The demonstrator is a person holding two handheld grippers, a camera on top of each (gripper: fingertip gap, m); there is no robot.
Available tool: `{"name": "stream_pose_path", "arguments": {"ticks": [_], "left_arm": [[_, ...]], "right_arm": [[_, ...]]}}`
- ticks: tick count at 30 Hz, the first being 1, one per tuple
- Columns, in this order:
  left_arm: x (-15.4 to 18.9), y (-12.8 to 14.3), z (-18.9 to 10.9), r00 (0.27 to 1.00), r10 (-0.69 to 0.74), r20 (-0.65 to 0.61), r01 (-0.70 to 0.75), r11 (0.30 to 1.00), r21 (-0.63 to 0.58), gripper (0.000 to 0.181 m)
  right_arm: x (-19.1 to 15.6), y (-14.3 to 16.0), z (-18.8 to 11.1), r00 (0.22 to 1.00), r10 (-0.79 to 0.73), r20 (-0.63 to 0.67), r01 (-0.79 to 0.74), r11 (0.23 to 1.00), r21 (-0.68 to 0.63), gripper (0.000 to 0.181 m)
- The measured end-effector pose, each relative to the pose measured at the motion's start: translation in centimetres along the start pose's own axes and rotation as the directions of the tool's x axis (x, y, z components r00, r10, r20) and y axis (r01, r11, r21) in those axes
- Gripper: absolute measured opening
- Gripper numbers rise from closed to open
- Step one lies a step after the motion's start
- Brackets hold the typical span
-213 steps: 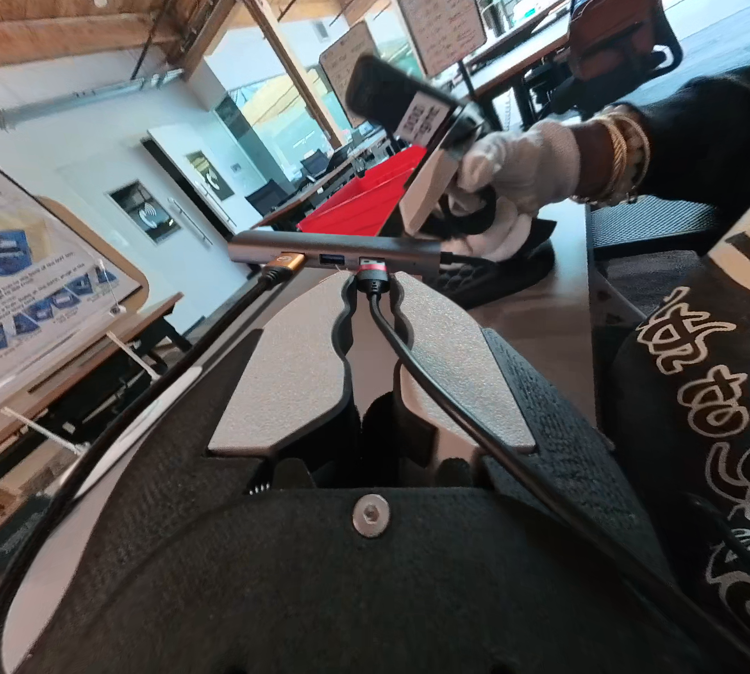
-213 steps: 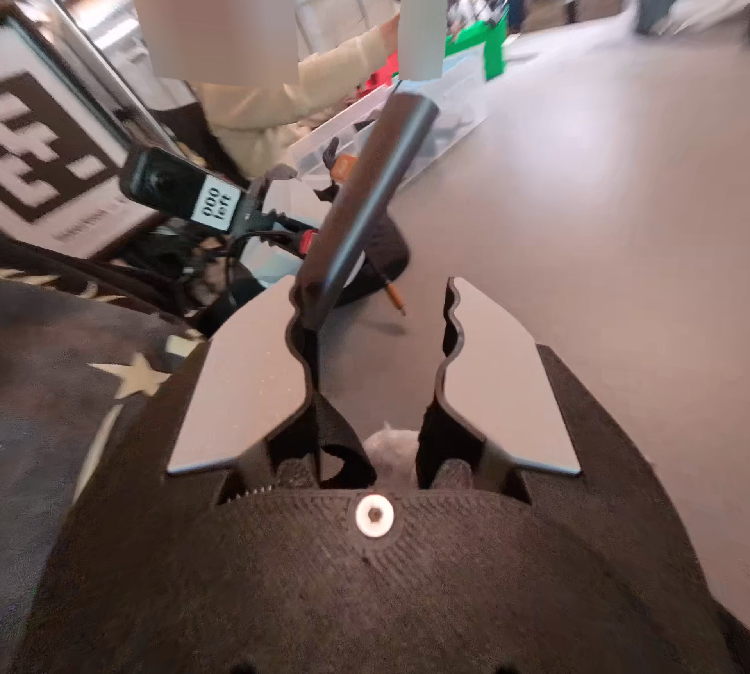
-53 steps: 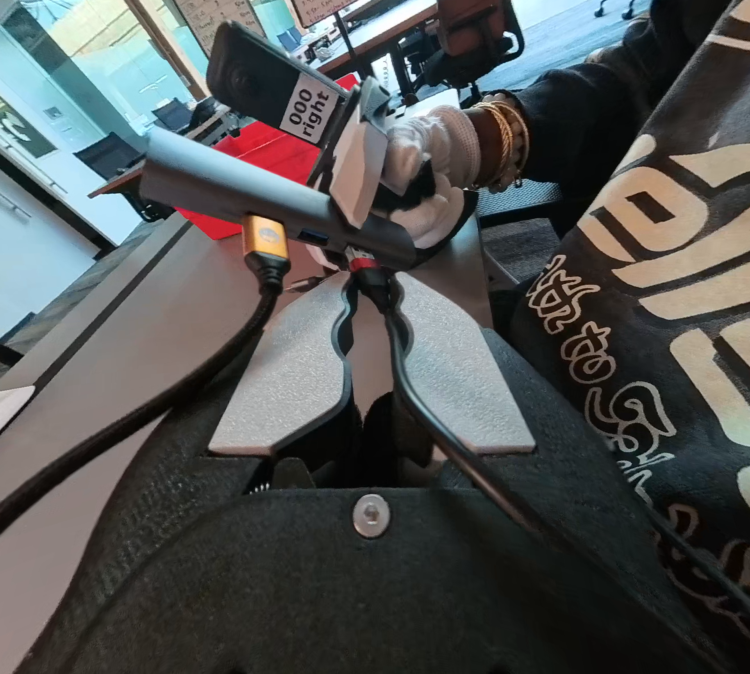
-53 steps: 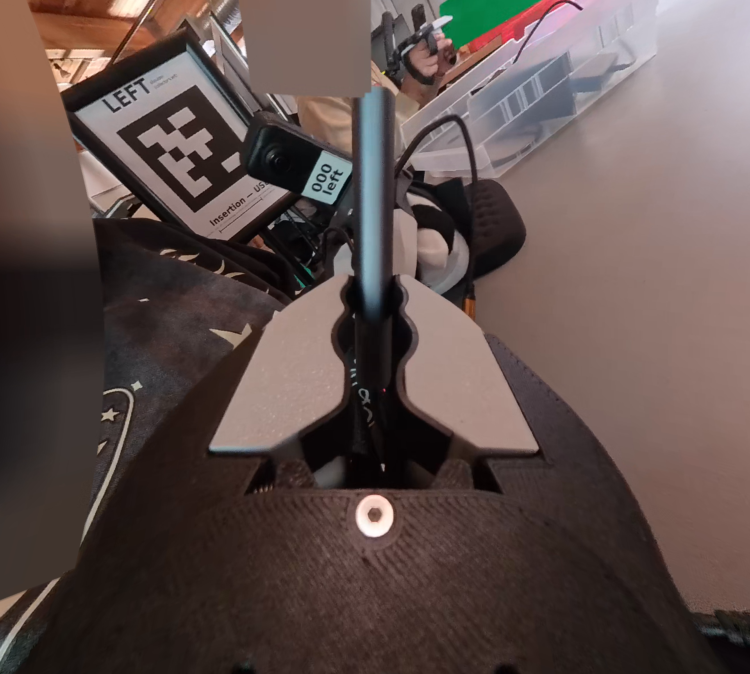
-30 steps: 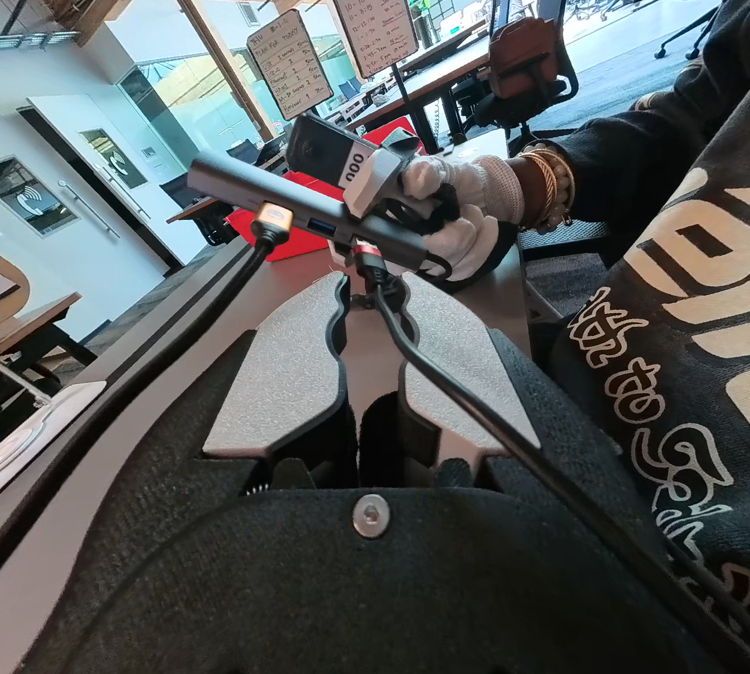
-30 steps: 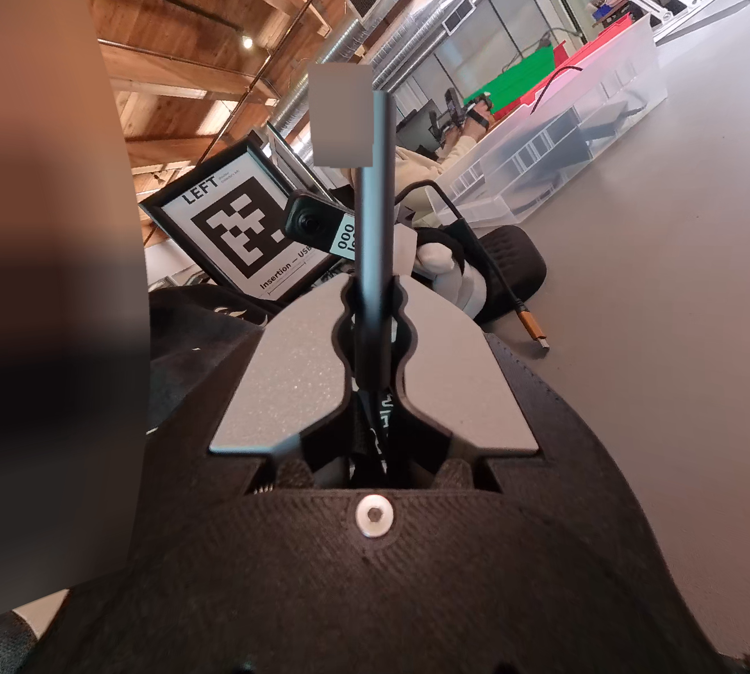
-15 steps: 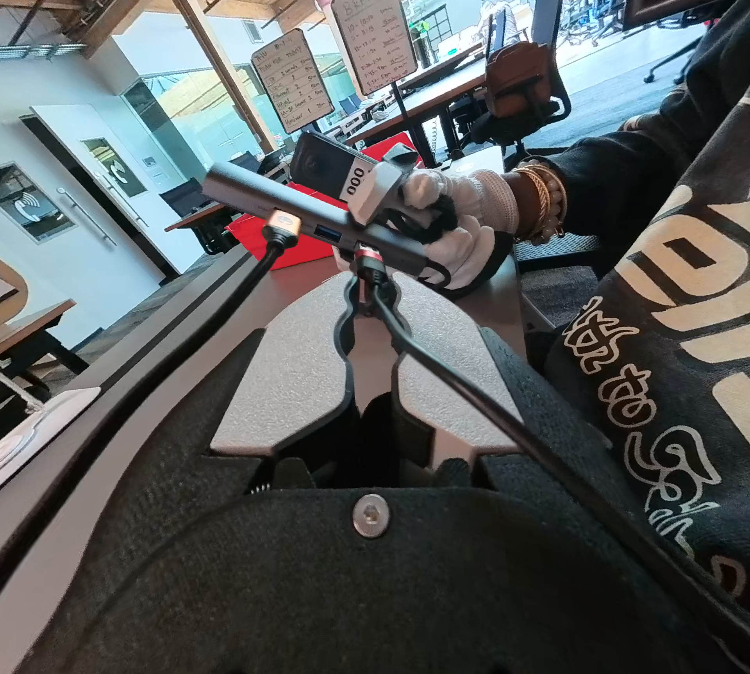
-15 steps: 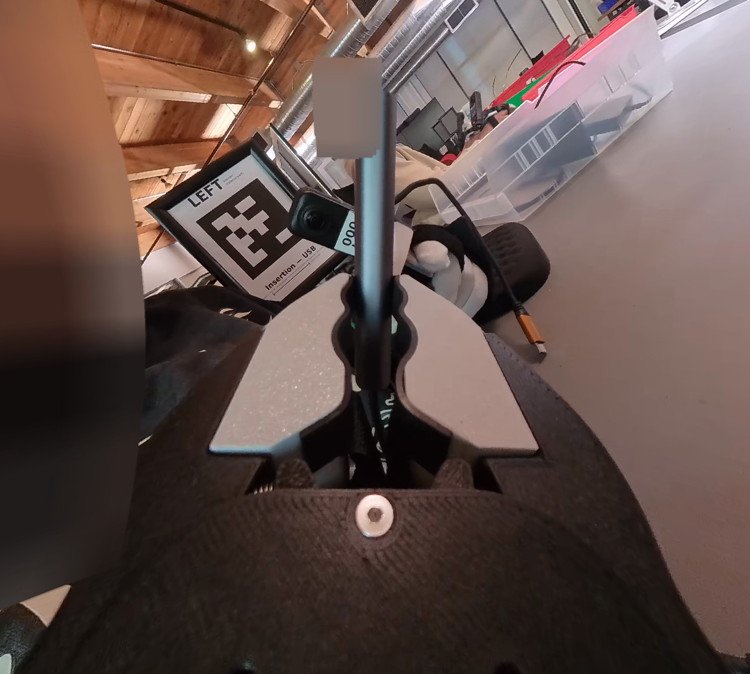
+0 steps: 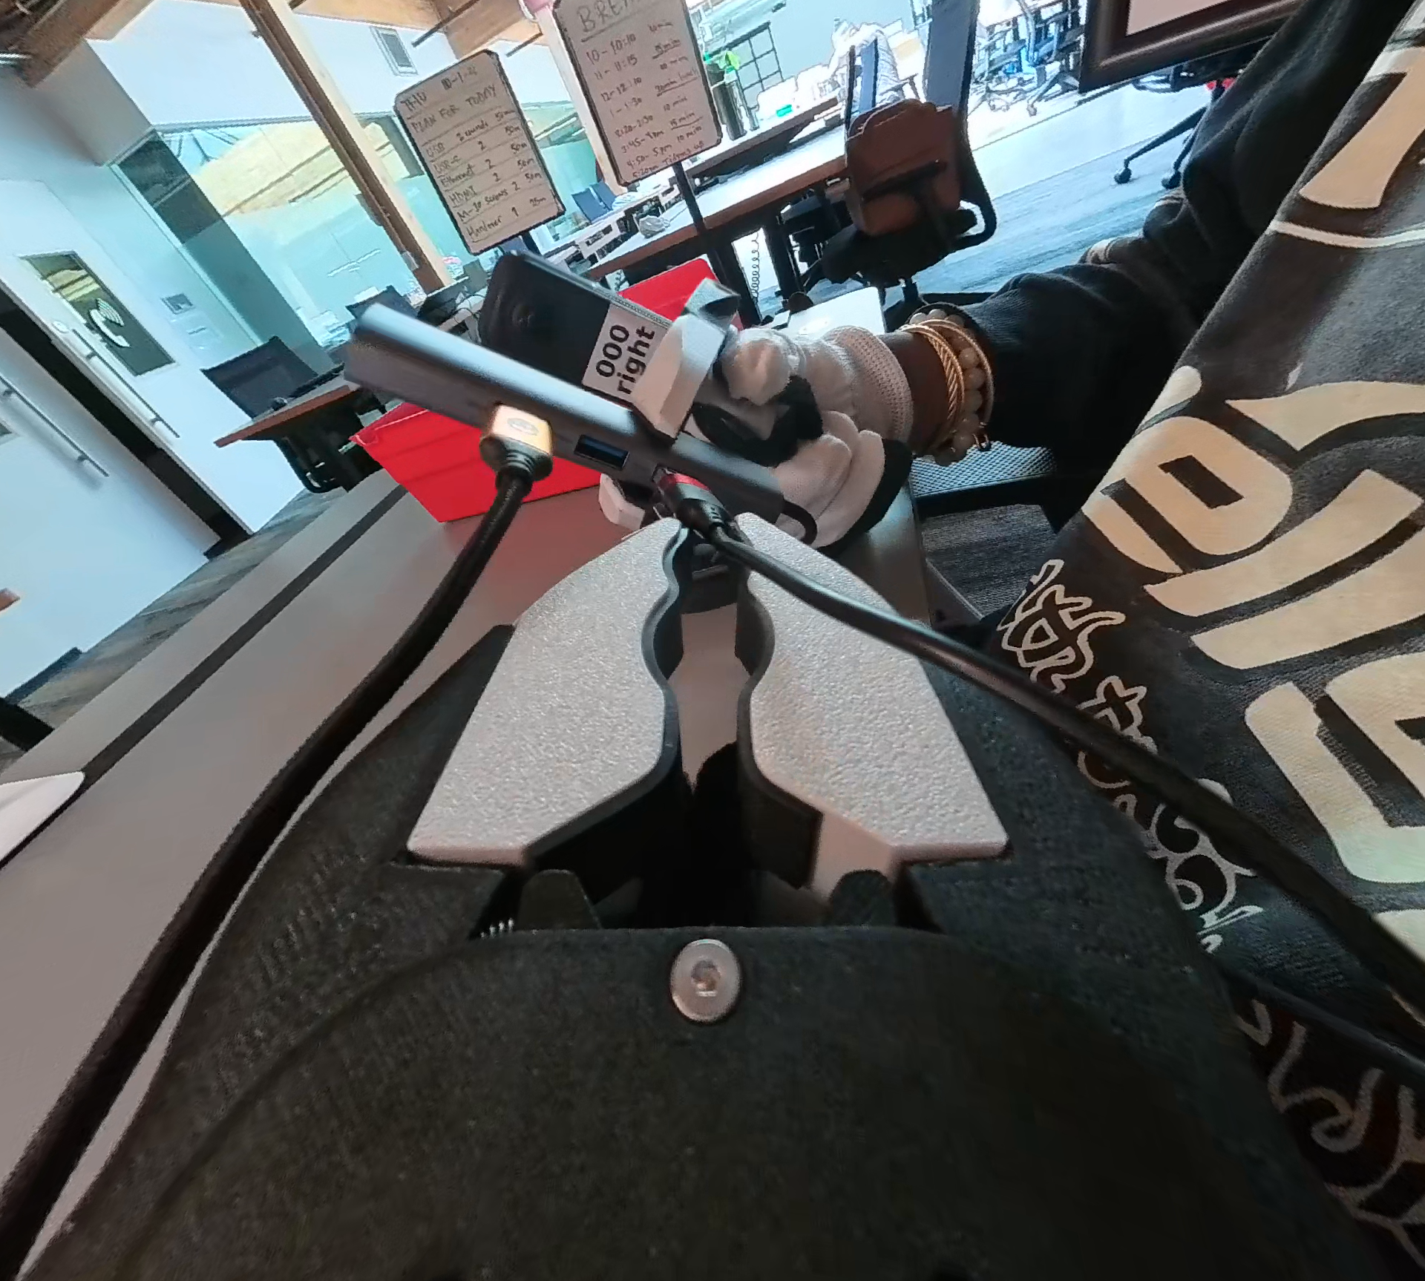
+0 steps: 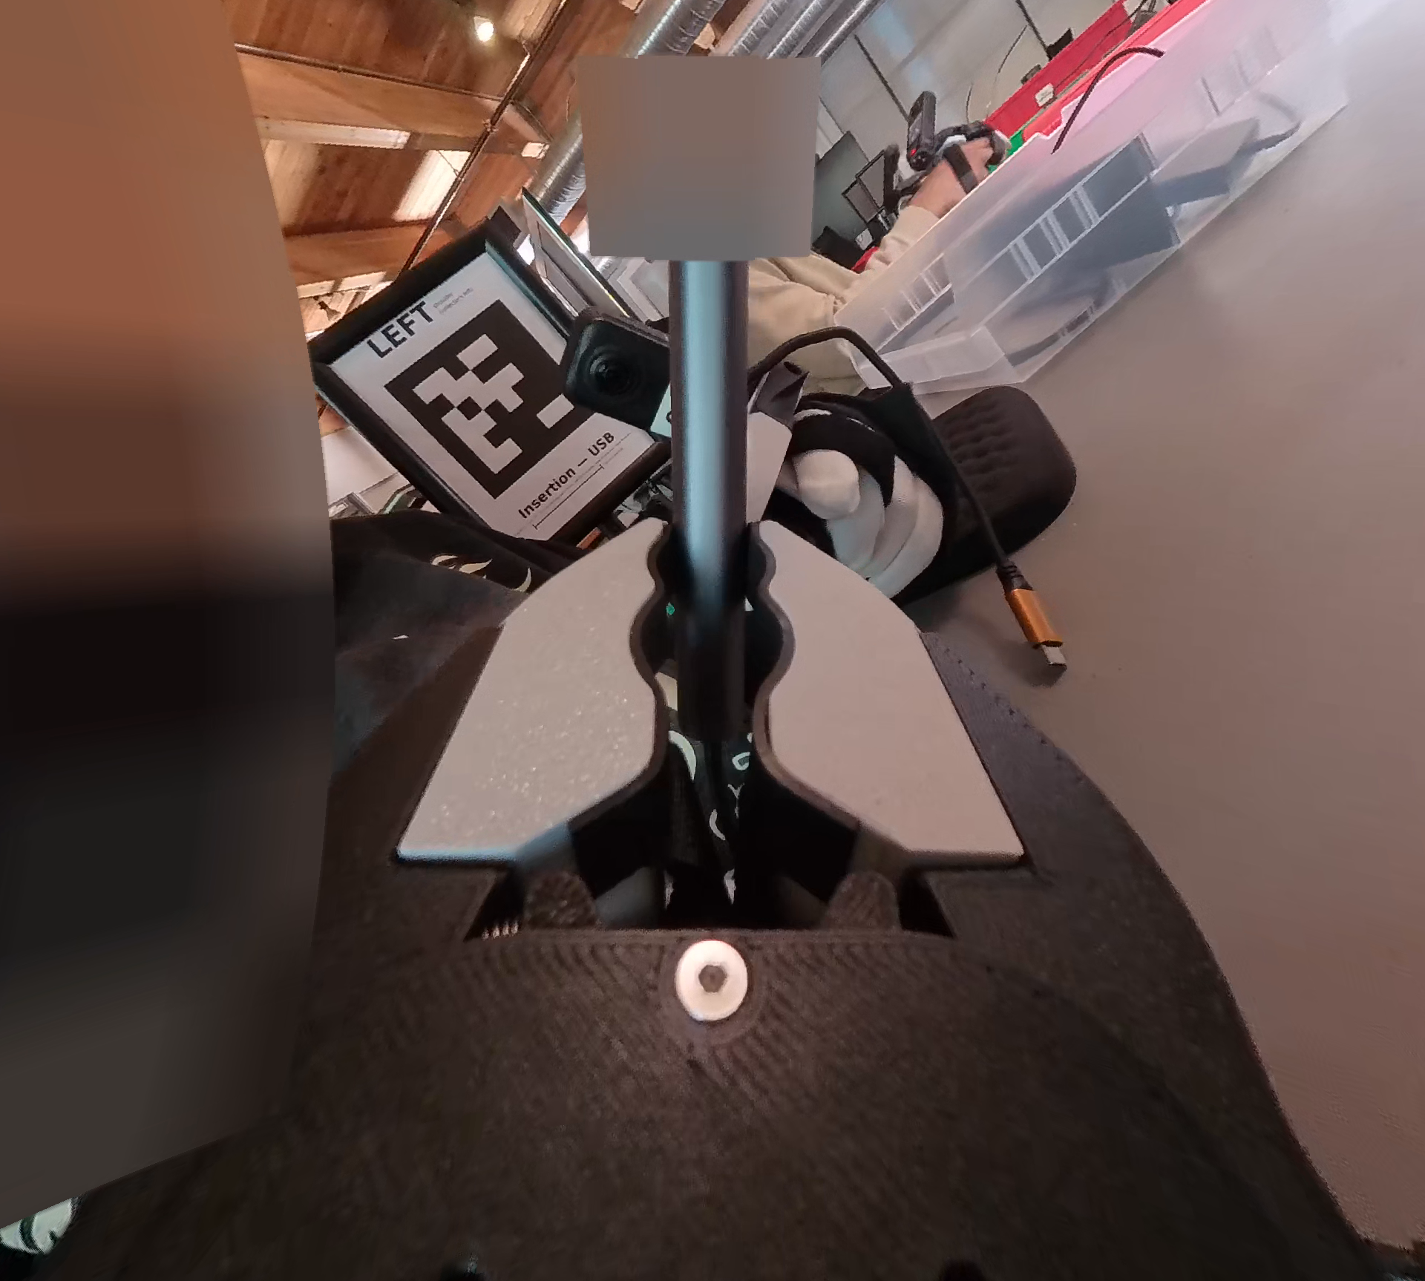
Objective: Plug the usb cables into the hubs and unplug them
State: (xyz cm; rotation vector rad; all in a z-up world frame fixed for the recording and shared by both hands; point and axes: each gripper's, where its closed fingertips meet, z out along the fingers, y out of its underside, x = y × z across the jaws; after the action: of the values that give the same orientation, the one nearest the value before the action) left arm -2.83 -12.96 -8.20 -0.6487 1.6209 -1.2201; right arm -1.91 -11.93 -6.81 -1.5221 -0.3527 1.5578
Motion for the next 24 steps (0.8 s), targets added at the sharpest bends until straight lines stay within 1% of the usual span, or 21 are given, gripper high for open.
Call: {"name": "stream_pose_path", "arguments": {"ticks": [6, 11, 14, 17, 19, 22, 24], "left_arm": [[0.3, 0.1, 0.0, 0.998, -0.045, -0.042, 0.045, 0.999, 0.001, 0.004], [0.1, 0.2, 0.0, 0.997, -0.064, -0.039, 0.064, 0.998, -0.003, 0.004], [0.1, 0.2, 0.0, 0.996, -0.074, -0.044, 0.074, 0.997, -0.004, 0.004], [-0.5, 0.2, 0.1, 0.997, -0.074, -0.003, 0.074, 0.997, 0.001, 0.006], [-1.3, 0.0, 0.0, 0.997, -0.030, 0.071, 0.029, 0.999, 0.012, 0.021], [-1.7, 0.0, 0.0, 0.990, 0.047, 0.132, -0.048, 0.999, 0.001, 0.027], [-2.3, -0.2, -0.2, 0.975, 0.105, 0.195, -0.109, 0.994, 0.010, 0.040]], "right_arm": [[-0.5, 0.2, 0.1, 0.999, -0.003, 0.038, 0.003, 1.000, -0.016, 0.018], [-0.3, 0.1, 0.1, 0.997, -0.068, -0.019, 0.068, 0.998, 0.003, 0.018], [-0.3, 0.1, 0.1, 0.996, -0.088, -0.032, 0.088, 0.996, 0.006, 0.018], [-0.2, -0.4, 0.1, 0.995, -0.093, -0.034, 0.094, 0.994, 0.048, 0.018], [-0.2, -0.5, 0.0, 0.997, -0.070, -0.021, 0.071, 0.996, 0.060, 0.018], [-0.1, -0.6, 0.0, 0.999, -0.040, -0.014, 0.041, 0.998, 0.056, 0.017], [-0.1, -0.5, -0.1, 1.000, -0.026, -0.004, 0.026, 0.998, 0.052, 0.017]]}}
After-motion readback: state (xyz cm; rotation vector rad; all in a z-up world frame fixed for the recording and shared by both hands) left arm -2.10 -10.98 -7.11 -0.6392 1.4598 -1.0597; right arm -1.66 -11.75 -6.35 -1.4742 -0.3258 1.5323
